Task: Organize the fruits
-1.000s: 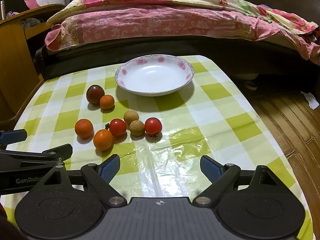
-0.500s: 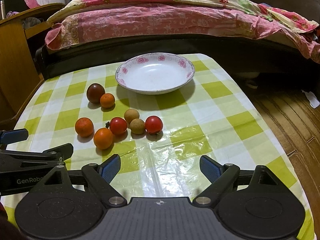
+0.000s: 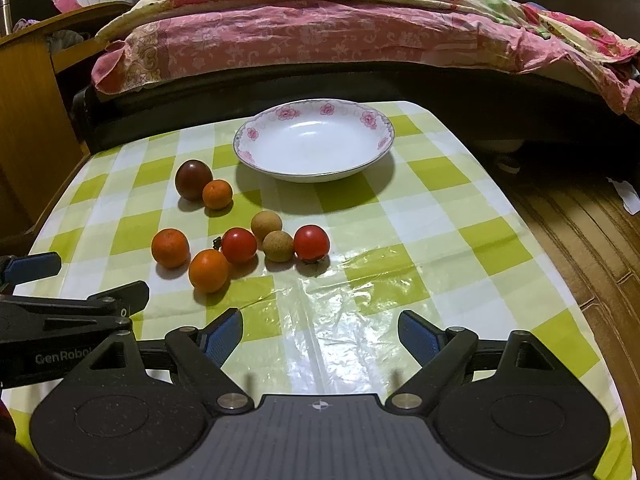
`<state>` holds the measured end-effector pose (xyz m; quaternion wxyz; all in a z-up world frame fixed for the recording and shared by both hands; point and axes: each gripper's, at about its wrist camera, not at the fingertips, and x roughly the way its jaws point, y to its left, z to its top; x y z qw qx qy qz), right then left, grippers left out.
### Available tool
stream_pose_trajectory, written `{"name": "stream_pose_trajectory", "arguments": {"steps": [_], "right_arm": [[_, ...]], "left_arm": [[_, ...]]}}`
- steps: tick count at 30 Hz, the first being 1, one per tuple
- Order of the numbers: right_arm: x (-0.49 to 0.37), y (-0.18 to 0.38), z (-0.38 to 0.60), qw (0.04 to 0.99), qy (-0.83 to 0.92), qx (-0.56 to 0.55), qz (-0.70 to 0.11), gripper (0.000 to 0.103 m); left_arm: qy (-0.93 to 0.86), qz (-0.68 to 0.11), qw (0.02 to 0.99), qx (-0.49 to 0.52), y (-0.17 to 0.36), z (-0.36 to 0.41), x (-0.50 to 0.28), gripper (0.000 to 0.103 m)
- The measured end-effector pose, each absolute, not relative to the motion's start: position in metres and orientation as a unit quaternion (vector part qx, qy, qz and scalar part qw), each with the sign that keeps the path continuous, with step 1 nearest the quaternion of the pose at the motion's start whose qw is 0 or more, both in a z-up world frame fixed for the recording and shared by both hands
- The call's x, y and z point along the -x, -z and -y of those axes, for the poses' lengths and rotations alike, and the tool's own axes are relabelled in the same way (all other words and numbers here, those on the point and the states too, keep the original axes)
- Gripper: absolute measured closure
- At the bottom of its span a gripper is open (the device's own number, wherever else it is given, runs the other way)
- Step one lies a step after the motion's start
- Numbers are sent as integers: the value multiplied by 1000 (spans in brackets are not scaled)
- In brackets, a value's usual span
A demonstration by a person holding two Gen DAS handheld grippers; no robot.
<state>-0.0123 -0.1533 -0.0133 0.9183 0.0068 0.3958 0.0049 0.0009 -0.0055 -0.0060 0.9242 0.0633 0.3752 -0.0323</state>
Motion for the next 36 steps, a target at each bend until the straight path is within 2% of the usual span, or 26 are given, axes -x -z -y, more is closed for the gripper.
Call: {"name": "stream_pose_trajectory", "arguments": {"steps": [13, 22, 24, 34, 36], "right_arm": [[5, 16, 154, 914, -21, -6, -404, 24], [-9, 19, 154, 911, -68, -11, -407, 31], [-13, 20, 150, 909, -85, -7, -408, 37], [-37, 28, 130, 891, -158, -15, -426, 52], [-43, 30, 125, 888, -162, -14, -430, 59]], "left_arm": [[58, -365, 926, -72, 10, 6, -8, 9], [95, -363, 920, -118, 7, -1, -23, 11], [107, -369, 915, -122, 8, -5, -28, 13], [134, -386, 904, -124, 10, -27, -45, 19], [137, -386, 905, -114, 10, -30, -45, 19]]}}
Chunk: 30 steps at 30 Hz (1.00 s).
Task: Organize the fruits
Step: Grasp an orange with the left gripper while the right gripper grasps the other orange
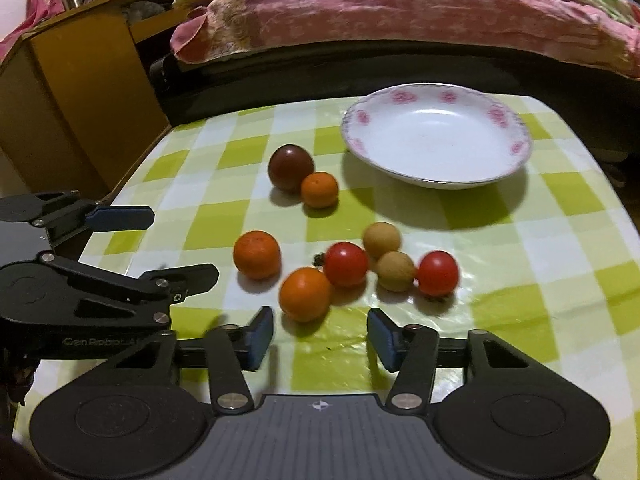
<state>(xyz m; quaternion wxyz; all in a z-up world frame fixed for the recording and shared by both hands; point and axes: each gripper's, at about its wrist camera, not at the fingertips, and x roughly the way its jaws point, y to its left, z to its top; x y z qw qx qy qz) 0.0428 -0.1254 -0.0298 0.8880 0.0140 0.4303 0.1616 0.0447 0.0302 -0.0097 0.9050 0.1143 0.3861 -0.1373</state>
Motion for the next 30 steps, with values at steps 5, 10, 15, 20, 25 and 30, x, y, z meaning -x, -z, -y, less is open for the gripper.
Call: {"name": "stream_pose_trajectory", "arguments": {"steps": [5, 10, 15, 20, 25, 30], "right_arm": [[-56, 36, 116, 882, -163, -20, -443, 72], [-58, 37, 119, 881, -162, -26, -444, 75], [-56, 34, 123, 882, -156, -9, -444, 77], [-51, 28, 140, 879, -146, -2, -454, 77], [-48, 23, 157, 872, -141, 5, -468, 77], [-46, 25, 159, 869, -153, 23, -471, 77]], "left_arm": [[144, -382, 905, -118, 11, -29, -43, 20], [152, -385, 904, -109, 10, -28, -48, 20], [174, -387, 898, -115, 12, -15, -50, 19], [193, -388, 893, -123, 15, 4, -60, 24], [193, -395, 890, -117, 24, 9, -73, 45], [183, -413, 887, -97, 33, 2, -81, 50]]}}
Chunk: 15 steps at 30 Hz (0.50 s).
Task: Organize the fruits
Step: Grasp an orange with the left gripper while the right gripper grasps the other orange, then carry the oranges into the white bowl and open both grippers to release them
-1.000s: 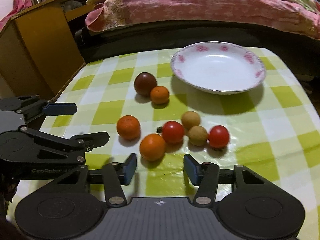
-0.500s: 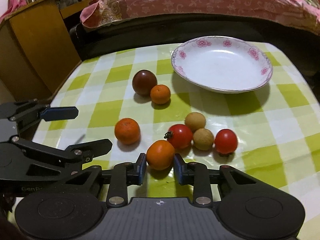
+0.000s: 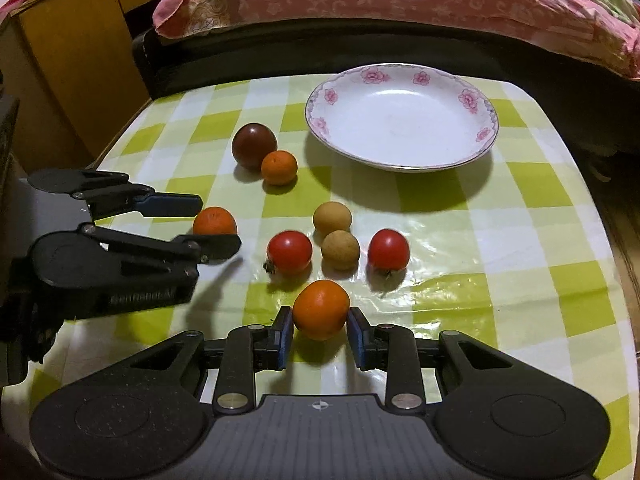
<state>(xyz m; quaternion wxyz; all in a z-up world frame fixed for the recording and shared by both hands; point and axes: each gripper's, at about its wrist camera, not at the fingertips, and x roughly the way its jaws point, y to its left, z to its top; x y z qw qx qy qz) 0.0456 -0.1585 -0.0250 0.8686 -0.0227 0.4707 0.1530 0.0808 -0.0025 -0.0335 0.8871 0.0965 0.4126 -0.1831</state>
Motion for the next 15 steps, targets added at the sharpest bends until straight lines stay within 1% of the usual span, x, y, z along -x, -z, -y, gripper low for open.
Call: {"name": "stream_pose_trajectory", "arguments": {"steps": [4, 7, 15], "right_arm": [[-47, 31, 158, 868, -160, 22, -470, 77], [-48, 32, 161, 870, -167, 16, -464, 77], [-50, 31, 167, 871, -169, 9, -461, 77]], "left_arm": [[183, -403, 891, -104, 35, 10, -80, 54], [184, -405, 890, -97, 35, 12, -82, 61], [165, -418, 885, -118, 30, 19, -62, 62]]}}
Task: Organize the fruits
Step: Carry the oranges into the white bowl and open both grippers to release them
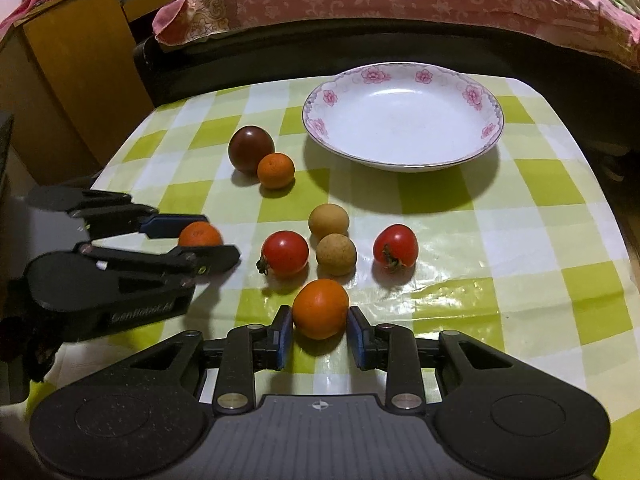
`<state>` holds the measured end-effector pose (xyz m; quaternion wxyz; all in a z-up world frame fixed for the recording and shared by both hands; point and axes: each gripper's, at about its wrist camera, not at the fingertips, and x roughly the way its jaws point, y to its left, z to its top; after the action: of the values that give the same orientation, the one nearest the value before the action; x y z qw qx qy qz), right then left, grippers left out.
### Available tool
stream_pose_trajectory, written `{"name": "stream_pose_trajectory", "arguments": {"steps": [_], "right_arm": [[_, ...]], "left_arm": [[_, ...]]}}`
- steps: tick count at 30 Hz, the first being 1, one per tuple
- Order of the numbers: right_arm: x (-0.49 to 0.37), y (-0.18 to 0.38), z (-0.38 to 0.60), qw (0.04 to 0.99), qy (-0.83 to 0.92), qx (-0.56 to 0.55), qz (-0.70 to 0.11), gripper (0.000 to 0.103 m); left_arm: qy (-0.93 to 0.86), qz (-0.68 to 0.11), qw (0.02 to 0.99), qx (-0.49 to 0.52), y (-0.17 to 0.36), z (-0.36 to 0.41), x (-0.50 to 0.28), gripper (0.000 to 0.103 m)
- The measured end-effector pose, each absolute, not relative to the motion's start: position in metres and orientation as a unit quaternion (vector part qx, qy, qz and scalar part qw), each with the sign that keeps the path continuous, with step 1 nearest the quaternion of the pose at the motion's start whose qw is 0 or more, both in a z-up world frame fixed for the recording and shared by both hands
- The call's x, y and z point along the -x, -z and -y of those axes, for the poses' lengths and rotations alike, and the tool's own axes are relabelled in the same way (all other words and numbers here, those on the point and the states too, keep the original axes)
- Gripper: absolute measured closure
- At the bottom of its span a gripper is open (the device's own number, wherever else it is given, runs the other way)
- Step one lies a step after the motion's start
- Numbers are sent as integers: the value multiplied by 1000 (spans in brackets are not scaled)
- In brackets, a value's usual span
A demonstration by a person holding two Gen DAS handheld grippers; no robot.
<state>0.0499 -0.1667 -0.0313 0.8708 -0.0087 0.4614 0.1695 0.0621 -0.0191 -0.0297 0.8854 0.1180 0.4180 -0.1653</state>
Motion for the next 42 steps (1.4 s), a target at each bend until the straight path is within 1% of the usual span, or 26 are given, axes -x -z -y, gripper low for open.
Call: {"name": "stream_pose_trajectory", "arguments": {"steps": [4, 9, 17, 23, 31, 42], "right_arm": [[-49, 31, 163, 872, -169, 25, -459, 77], [-49, 24, 167, 874, -163, 16, -457, 77], [-62, 4, 175, 889, -150, -4, -432, 78], [-93, -9, 183, 903, -132, -13, -409, 78], [-130, -10, 194, 913, -118, -2, -390, 77], [-154, 4, 204, 911, -115, 2, -397, 77]], "left_arm": [[176, -414, 884, -127, 22, 25, -57, 62], [195, -412, 883, -108, 14, 26, -63, 62], [207, -392, 892, -88, -2, 35, -96, 62], [207, -371, 901, -85, -13, 49, -124, 62], [202, -367, 903, -90, -8, 60, -157, 62], [198, -373, 901, -99, 6, 68, -174, 62]]}}
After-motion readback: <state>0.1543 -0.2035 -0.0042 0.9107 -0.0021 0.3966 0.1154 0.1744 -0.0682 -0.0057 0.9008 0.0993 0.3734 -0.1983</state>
